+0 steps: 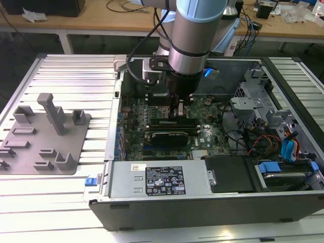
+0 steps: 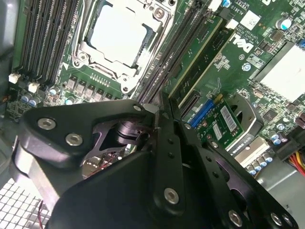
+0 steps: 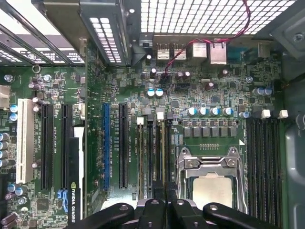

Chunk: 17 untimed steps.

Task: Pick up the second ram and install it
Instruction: 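Insert the second ram into the second slot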

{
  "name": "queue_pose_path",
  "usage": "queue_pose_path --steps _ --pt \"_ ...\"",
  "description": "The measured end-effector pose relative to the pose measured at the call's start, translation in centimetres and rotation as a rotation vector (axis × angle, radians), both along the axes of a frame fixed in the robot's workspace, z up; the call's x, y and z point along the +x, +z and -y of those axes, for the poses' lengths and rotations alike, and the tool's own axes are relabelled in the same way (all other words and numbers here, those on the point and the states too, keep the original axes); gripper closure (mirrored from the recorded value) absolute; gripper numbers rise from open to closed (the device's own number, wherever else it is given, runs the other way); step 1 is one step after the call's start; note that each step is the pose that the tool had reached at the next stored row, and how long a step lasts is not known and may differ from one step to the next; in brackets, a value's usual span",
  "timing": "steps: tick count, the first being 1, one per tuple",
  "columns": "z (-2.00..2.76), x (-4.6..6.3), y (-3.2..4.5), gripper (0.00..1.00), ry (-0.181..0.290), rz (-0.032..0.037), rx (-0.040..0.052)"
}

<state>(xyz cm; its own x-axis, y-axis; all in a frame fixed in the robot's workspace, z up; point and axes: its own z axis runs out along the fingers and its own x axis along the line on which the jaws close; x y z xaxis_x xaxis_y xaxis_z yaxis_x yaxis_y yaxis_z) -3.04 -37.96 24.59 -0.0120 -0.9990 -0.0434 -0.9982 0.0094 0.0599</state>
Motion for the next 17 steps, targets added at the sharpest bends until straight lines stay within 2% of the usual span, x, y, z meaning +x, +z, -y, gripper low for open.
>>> queue_pose_path --steps 6,17 --pt "0.0 0.01 -0.48 0.91 0.0 -0.0001 -0.0001" --pt "0.08 0.01 -0.59 0.91 0.0 0.0 0.0"
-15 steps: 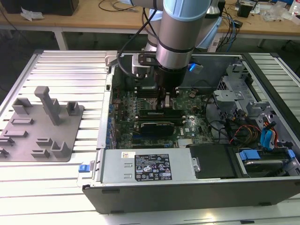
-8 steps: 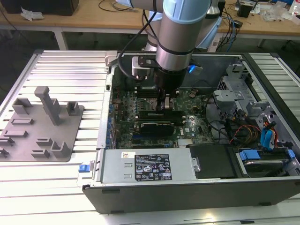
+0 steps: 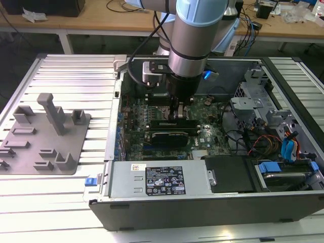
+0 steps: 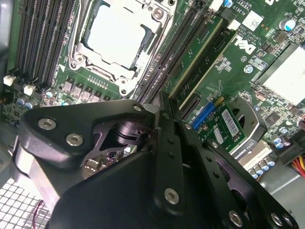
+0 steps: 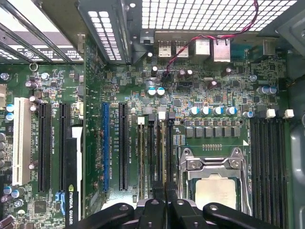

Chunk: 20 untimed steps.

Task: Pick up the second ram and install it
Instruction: 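Insert the second ram into the second slot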

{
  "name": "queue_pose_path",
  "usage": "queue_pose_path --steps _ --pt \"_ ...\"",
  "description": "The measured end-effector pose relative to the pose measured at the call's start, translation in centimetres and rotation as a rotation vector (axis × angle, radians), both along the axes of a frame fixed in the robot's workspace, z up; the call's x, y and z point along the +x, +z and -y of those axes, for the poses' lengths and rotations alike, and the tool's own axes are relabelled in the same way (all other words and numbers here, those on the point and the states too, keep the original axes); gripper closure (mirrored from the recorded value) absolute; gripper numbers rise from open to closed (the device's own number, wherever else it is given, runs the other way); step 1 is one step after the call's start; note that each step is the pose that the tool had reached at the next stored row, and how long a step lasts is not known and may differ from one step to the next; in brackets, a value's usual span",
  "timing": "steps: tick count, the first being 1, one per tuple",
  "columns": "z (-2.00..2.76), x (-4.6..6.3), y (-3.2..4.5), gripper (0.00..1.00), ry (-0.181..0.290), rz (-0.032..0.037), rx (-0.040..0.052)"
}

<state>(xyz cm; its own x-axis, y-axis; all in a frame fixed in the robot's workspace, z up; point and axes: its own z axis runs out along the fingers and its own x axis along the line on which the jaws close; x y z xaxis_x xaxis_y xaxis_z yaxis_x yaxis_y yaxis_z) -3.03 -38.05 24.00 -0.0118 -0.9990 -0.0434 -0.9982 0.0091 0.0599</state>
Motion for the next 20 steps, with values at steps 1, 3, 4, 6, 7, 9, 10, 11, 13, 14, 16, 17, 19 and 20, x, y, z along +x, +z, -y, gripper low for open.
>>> queue_pose_path --steps 1,3,4,6,7,9,10,11,13,14,16,17,19,20 --pt "0.0 0.0 -0.02 0.91 0.0 0.0 0.0001" --pt "0.0 0.0 -0.1 0.91 0.0 0.0 -0.0001" --pt "0.0 0.0 -0.11 0.91 0.0 0.0 -0.0001" --pt "0.0 0.01 -0.15 0.91 0.0 0.0 0.0" --pt "0.0 0.05 -0.17 0.91 0.0 -0.0001 -0.0001" --pt "-0.03 0.07 -0.2 0.91 0.0 0.0001 0.0004" --pt "-0.06 0.03 -0.2 0.91 0.0 0.0001 0.0005" --pt "-0.08 0.0 -0.2 0.91 0.0 0.0002 0.0003" --pt "-0.08 -0.05 -0.22 0.91 0.0 0.0002 0.0003" --pt "-0.08 -0.07 -0.25 0.91 0.0 0.0005 0.0004" --pt "-0.08 -0.07 -0.25 0.91 0.0 0.0005 0.0003" --pt "-0.08 -0.07 -0.26 0.91 0.0 0.0005 0.0004" --pt "-0.08 -0.07 -0.29 0.91 0.006 0.0006 0.0004" --pt "-0.08 -0.07 -0.29 0.91 0.006 0.0005 0.0004"
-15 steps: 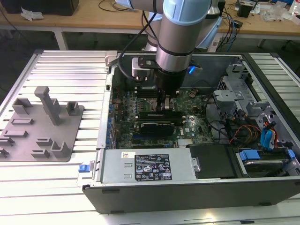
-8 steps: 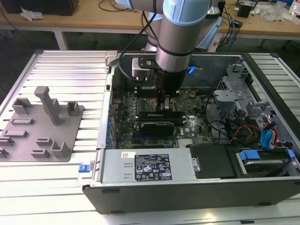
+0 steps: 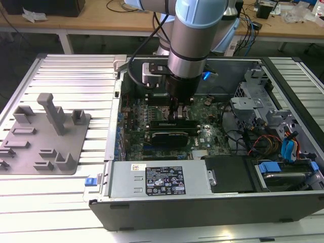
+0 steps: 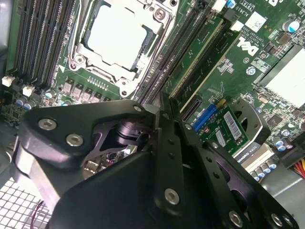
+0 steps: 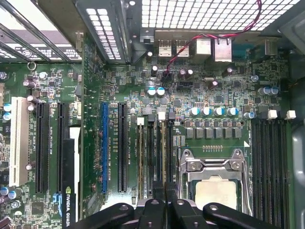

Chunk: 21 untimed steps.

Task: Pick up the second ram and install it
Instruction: 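Insert the second ram into the second slot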

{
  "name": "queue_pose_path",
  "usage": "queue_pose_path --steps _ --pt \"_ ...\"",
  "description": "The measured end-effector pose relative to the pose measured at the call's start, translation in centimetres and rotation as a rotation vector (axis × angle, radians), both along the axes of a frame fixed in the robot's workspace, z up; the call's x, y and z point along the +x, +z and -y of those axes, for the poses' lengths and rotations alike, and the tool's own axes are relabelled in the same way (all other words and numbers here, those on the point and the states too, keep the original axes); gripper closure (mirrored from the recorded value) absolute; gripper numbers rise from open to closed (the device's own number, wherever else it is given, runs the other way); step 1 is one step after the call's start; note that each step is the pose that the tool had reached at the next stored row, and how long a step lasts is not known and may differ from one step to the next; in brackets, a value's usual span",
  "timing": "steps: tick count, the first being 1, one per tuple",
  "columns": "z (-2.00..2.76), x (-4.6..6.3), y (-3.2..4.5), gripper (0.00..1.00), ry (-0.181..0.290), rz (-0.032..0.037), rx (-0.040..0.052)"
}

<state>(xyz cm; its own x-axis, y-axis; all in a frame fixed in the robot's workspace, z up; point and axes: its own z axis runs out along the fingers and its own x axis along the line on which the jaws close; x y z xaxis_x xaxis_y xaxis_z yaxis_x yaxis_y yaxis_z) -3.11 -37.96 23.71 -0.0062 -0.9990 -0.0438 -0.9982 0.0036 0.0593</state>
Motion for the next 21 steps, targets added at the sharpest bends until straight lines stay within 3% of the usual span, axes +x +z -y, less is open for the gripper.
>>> queue_pose_path --steps 21 --pt "-0.01 0.07 -0.33 0.91 0.0 -0.0001 -0.0002"
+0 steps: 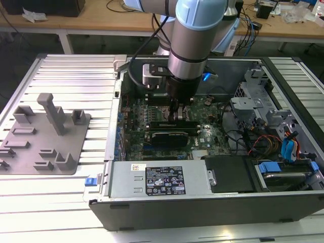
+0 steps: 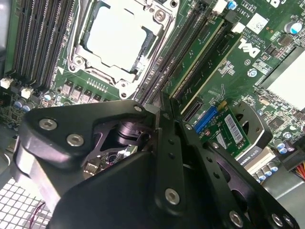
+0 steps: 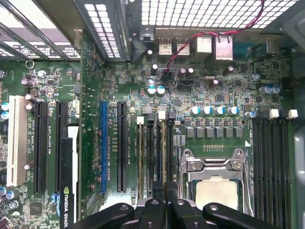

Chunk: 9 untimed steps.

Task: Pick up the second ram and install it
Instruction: 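Insert the second ram into the second slot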

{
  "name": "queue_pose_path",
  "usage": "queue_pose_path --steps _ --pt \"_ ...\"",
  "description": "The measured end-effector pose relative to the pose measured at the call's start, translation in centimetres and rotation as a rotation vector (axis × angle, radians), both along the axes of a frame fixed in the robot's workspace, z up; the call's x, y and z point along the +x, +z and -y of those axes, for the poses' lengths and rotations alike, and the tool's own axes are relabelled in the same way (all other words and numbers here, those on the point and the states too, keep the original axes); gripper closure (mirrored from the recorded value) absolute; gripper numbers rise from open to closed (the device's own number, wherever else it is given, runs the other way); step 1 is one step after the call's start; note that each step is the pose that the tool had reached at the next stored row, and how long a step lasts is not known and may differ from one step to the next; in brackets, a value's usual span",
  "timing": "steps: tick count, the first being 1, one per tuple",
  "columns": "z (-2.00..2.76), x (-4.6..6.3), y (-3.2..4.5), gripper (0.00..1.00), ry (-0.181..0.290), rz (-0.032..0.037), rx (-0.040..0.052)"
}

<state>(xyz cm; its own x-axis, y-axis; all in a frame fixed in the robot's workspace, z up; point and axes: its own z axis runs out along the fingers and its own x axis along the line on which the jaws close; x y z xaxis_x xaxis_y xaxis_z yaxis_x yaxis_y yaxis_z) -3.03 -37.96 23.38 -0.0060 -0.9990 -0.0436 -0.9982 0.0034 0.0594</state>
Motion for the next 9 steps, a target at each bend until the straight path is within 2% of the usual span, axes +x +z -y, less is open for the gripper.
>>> queue_pose_path --steps 9 --pt "0.0 0.0 -0.51 0.91 0.0 0.0 -0.0004"
